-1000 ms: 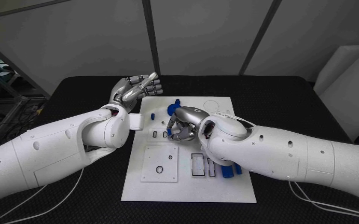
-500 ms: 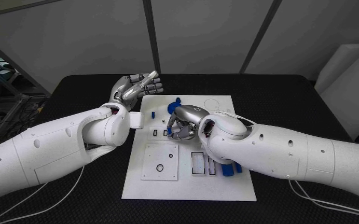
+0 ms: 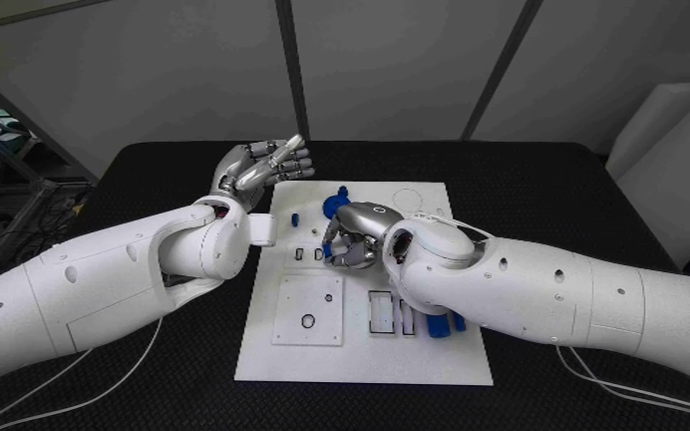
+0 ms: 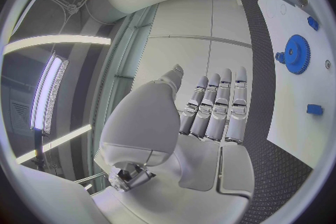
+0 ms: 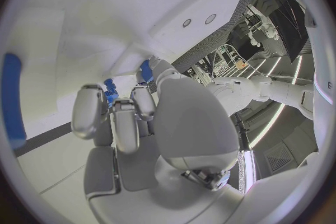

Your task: Assemble the parts on the task board

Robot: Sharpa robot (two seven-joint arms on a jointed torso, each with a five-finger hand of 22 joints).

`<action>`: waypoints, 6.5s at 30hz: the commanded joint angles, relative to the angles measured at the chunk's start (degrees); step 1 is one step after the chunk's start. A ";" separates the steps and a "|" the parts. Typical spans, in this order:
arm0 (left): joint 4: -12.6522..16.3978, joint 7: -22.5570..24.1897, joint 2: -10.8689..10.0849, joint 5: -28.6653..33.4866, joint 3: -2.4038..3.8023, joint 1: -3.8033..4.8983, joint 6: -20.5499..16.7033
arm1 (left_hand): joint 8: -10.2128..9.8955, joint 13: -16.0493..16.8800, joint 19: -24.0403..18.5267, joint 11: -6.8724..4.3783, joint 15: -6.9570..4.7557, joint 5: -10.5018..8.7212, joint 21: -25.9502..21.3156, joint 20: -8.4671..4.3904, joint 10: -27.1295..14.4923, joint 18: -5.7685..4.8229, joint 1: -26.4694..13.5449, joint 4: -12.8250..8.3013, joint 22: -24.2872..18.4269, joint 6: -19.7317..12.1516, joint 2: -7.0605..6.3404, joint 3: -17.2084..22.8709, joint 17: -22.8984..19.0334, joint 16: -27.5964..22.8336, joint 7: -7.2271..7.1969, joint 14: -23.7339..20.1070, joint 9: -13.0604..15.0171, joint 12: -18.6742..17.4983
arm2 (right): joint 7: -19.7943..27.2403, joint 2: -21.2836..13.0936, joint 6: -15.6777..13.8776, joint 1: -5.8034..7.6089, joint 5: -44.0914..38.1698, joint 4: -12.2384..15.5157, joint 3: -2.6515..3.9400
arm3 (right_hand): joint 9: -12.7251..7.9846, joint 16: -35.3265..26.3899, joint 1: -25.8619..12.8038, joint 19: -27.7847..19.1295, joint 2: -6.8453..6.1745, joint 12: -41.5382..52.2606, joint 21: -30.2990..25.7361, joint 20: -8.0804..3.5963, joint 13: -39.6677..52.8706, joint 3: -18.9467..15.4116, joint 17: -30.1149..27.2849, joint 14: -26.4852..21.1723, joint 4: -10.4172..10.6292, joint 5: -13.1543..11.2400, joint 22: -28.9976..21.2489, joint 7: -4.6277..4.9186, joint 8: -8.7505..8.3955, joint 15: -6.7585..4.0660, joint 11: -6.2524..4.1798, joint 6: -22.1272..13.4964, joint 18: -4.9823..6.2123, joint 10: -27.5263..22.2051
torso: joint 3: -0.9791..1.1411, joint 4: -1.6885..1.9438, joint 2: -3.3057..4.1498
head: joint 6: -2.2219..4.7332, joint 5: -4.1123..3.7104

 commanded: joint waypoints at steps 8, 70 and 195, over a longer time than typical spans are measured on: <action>-0.03 -0.12 -0.02 -0.33 0.05 0.10 0.81 | -0.32 -0.06 0.43 0.13 -0.02 0.20 -0.28 0.16 0.38 0.32 -0.13 -0.38 -0.08 0.22 0.43 -0.12 -0.10 -0.41 0.65 0.31 -0.07 -0.27 | -0.67 -0.01 0.61 -0.12 -0.60 -0.08 -0.11 | 0.02 -0.39 -0.72 -0.17 -1.07 -0.83 -0.51 0.50 -0.50 0.15 9.60 4.63 0.36 -0.38 -0.26 0.33 -0.69 0.76 0.35 -1.30 -0.61 -0.96 | 0.01 -0.03 -0.04 | 0.00 -0.11; -2.45 -58.00 2.07 -59.27 -0.91 3.68 28.18 | 27.90 53.66 31.18 -11.81 -12.88 0.24 62.38 -12.40 18.38 -5.92 -11.25 7.29 62.28 3.80 2.66 -16.57 78.78 78.77 -10.11 30.97 23.77 59.53 | 30.03 -20.49 -7.80 5.07 48.21 3.16 2.08 | 0.18 -68.46 1.49 -20.80 -3.83 -55.49 -47.61 3.25 -55.53 -0.40 -50.51 -8.53 4.77 3.73 -49.55 2.08 1.03 3.18 2.65 -3.37 5.66 -12.83 | 0.61 -0.25 -3.10 | -2.14 2.25; 0.86 -58.66 2.93 -62.91 -4.15 4.81 19.08 | 29.46 48.75 31.90 -12.18 -13.19 3.36 64.14 -12.62 17.59 -6.41 -9.03 -6.77 67.37 -0.18 -5.53 32.00 79.50 78.44 -10.18 31.17 35.23 53.18 | 28.23 -19.06 -7.13 5.04 45.00 -0.73 2.04 | 0.13 -76.65 0.52 -18.49 -2.81 -57.41 -52.85 3.60 -61.48 -1.45 -52.26 -5.88 4.26 5.41 -53.27 2.31 0.92 3.65 2.97 -3.47 5.53 -11.76 | 1.78 0.67 -3.48 | -4.31 2.16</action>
